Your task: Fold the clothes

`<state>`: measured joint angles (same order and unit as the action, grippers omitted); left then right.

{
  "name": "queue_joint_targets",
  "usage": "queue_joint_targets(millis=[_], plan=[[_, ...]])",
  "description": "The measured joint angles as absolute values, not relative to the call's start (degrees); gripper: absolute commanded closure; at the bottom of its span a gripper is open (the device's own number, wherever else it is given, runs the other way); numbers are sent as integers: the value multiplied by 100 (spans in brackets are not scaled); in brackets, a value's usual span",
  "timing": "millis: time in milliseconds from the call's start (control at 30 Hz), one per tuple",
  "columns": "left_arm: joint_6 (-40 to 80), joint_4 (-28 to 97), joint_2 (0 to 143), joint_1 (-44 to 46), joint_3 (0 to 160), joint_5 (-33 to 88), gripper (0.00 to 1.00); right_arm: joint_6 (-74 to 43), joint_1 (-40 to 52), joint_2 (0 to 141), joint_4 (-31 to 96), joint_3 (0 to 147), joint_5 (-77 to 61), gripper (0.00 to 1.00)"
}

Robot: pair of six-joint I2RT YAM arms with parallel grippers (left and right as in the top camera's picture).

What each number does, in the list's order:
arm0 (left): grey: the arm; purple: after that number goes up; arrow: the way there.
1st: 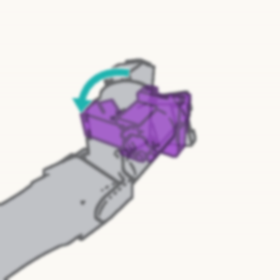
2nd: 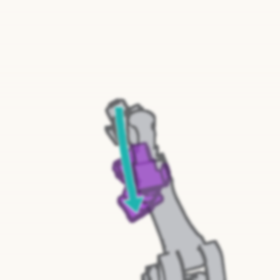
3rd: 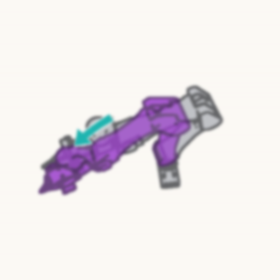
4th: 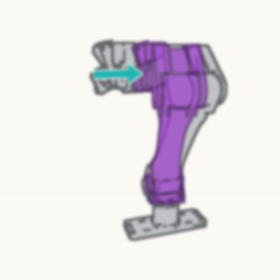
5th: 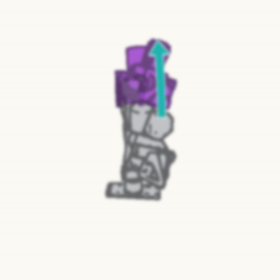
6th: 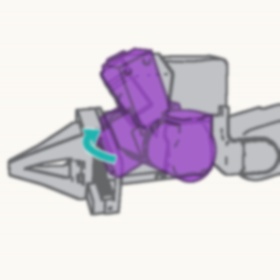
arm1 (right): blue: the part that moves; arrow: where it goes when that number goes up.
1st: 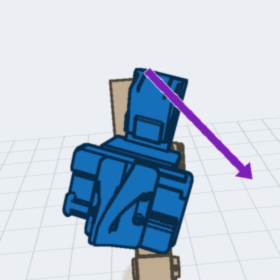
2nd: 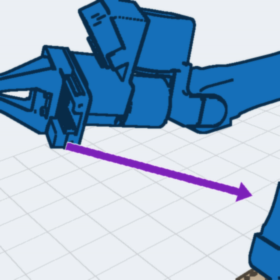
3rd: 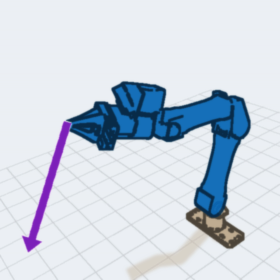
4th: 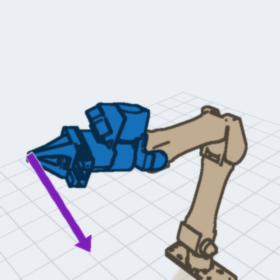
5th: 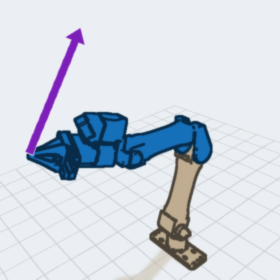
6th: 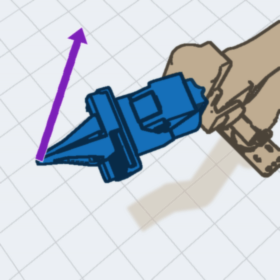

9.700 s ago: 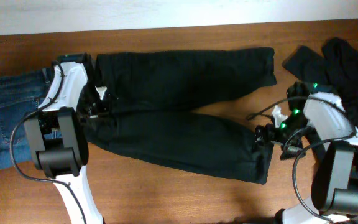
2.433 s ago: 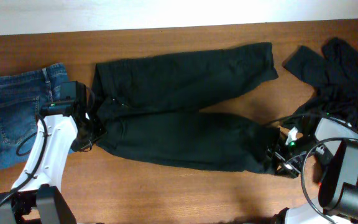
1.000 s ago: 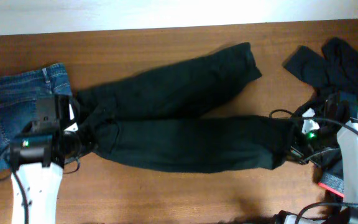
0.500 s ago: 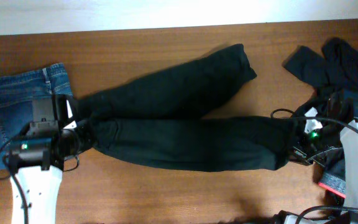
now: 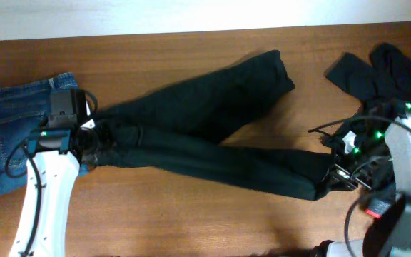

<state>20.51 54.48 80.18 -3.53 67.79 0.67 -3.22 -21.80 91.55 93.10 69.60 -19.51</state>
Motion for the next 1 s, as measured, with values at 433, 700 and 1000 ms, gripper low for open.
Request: queue_joint_targets(millis=[433,700,1000], plan=[[2075,3905,8855,-307,6783,567,100,-331,-1710,11093,9710,8807,-1660,82],[2084,3328,9166,-294,6783,561,100,-427,-880,12127,9577,9756,-1420,73],[2102,2963,9531,-252,6785,316,100,-681,-779,12298,7043,10414,-1374,7]])
